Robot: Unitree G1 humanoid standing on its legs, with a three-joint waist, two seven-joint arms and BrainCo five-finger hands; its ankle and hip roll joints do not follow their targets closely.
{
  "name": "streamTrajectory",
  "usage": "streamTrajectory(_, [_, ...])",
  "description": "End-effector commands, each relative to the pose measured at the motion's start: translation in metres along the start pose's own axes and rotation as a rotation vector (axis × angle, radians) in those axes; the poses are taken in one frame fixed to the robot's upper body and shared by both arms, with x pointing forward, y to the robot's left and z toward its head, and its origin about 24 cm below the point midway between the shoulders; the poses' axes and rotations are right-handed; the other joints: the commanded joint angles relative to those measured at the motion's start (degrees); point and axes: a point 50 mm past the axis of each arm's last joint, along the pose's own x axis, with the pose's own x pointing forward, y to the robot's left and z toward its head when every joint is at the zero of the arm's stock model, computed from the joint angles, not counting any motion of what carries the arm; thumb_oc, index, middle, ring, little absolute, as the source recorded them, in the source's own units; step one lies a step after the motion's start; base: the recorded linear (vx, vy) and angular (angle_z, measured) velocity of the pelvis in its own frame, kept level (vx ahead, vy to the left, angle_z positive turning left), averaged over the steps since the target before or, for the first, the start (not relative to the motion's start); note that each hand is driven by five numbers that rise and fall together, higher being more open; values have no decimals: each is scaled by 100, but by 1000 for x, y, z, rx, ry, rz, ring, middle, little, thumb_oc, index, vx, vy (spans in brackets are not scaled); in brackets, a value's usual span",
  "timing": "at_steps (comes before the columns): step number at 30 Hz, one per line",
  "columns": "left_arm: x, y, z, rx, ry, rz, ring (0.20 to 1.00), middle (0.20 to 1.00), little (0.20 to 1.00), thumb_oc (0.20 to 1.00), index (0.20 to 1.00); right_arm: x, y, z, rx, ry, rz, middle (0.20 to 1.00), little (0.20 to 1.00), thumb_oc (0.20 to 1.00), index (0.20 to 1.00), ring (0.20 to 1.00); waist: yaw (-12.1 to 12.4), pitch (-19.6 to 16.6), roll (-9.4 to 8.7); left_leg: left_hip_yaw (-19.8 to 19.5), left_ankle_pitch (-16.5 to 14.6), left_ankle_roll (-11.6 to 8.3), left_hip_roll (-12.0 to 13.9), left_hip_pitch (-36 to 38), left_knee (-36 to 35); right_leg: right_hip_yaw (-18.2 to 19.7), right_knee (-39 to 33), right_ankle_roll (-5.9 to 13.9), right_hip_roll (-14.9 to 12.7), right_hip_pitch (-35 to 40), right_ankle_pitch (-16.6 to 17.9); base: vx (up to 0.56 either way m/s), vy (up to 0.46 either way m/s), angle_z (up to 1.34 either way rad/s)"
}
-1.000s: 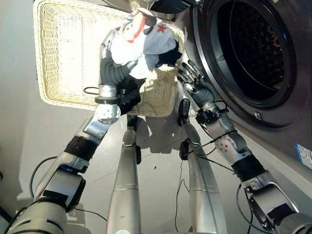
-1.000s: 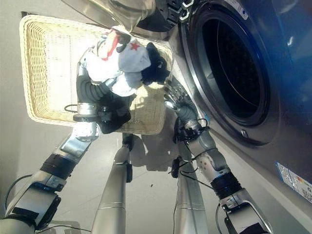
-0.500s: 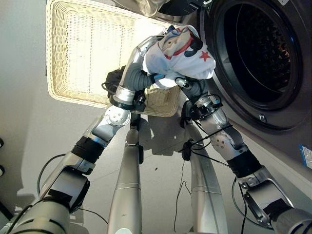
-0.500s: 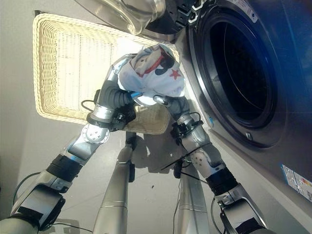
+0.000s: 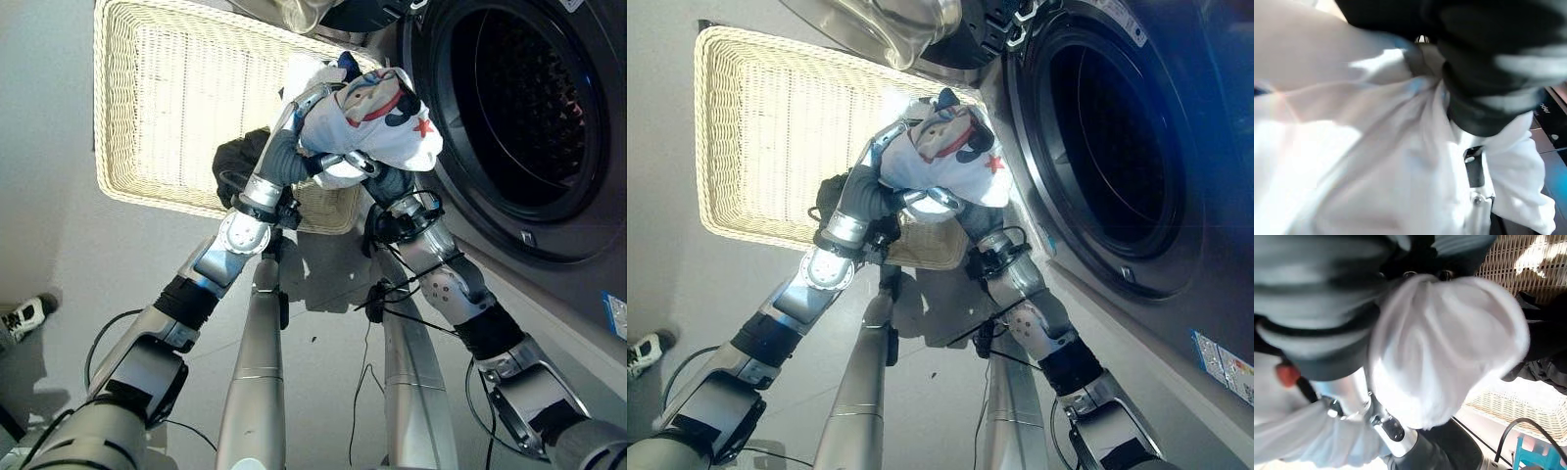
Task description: Put the clothes into the washing machine.
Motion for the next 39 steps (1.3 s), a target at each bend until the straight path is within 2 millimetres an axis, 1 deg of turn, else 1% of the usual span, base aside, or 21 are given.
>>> streamTrajectory(1, [20, -19, 58, -123, -304, -52, 200, 200, 200, 200, 200, 6, 33, 24, 48, -139, 128, 200, 200, 200, 200, 200, -105, -109, 496, 2, 409, 648, -773, 48, -437, -618, 128, 604, 277, 311, -197, 0, 0, 0])
streamTrajectory(9, [18, -24, 58, -140, -290, -87, 200, 200, 200, 200, 200, 4, 32, 23, 90, -152, 134, 200, 200, 200, 200, 200, -118, -109, 516, 35, 434, 644, -772, 25, -449, -620, 115, 610, 271, 278, -166, 0, 0, 0])
streamTrajectory(10, [19, -24, 58, -140, -285, -86, 407, 407, 407, 407, 407, 4, 32, 24, 92, -152, 133, 200, 200, 200, 200, 200, -118, -109, 516, 38, 439, 643, -769, 23, -454, -620, 115, 609, 271, 276, -163, 0, 0, 0])
streamTrajectory(11, [19, -24, 57, -145, -279, -91, 771, 771, 771, 771, 771, 4, 32, 24, 92, -153, 133, 200, 200, 200, 200, 200, -117, -109, 519, 41, 447, 647, -769, 19, -463, -621, 116, 610, 271, 269, -161, 0, 0, 0])
streamTrajectory(12, [19, -24, 57, -145, -276, -96, 1000, 1000, 1000, 1000, 1000, 4, 32, 24, 93, -154, 133, 200, 200, 200, 200, 200, -117, -109, 519, 42, 448, 647, -769, 17, -466, -622, 113, 611, 273, 268, -162, 0, 0, 0])
streamTrajectory(18, [17, -24, 53, -121, -247, -99, 1000, 1000, 1000, 1000, 1000, 1, 29, 24, 122, -164, 132, 200, 200, 200, 200, 200, -120, -109, 517, 43, 467, 652, -766, 25, -484, -622, 97, 616, 277, 277, -143, 0, 0, 0])
streamTrajectory(19, [16, -22, 52, -112, -238, -74, 1000, 1000, 1000, 1000, 1000, 0, 29, 25, 126, -171, 133, 200, 200, 200, 200, 200, -121, -109, 517, 48, 473, 650, -762, 28, -497, -627, 78, 617, 275, 281, -135, 0, 0, 0])
streamTrajectory(24, [15, -21, 49, -95, -226, -55, 1000, 1000, 1000, 1000, 1000, 0, 28, 25, 131, -173, 131, 200, 200, 200, 200, 200, -120, -109, 520, 57, 476, 650, -759, 33, -497, -631, 79, 616, 269, 281, -134, 0, 0, 0])
streamTrajectory(33, [13, -20, 43, -86, -170, -67, 1000, 1000, 1000, 1000, 1000, -2, 25, 29, 156, -203, 118, 200, 200, 200, 200, 200, -114, -109, 539, 71, 494, 651, -756, 30, -520, -649, 60, 622, 261, 280, -122, 0, 0, 0])
streamTrajectory(37, [14, -22, 40, -90, -144, -104, 1000, 1000, 1000, 1000, 1000, -3, 22, 32, 165, -223, 109, 200, 200, 200, 200, 200, -129, -109, 537, 86, 501, 649, -754, 29, -527, -646, 45, 626, 264, 277, -109, 0, 0, 0])
streamTrajectory(38, [14, -23, 38, -108, -116, -151, 1000, 1000, 1000, 1000, 1000, -3, 20, 34, 171, -238, 103, 200, 200, 200, 200, 200, -133, -109, 543, 93, 513, 644, -748, 22, -534, -643, 39, 626, 267, 272, -100, 0, 0, 0])
streamTrajectory(39, [14, -23, 37, -105, -113, -153, 1000, 1000, 1000, 1000, 1000, -4, 18, 35, 174, -244, 99, 200, 200, 200, 200, 200, -136, -109, 546, 95, 516, 643, -746, 25, -537, -641, 39, 628, 268, 275, -100, 0, 0, 0])
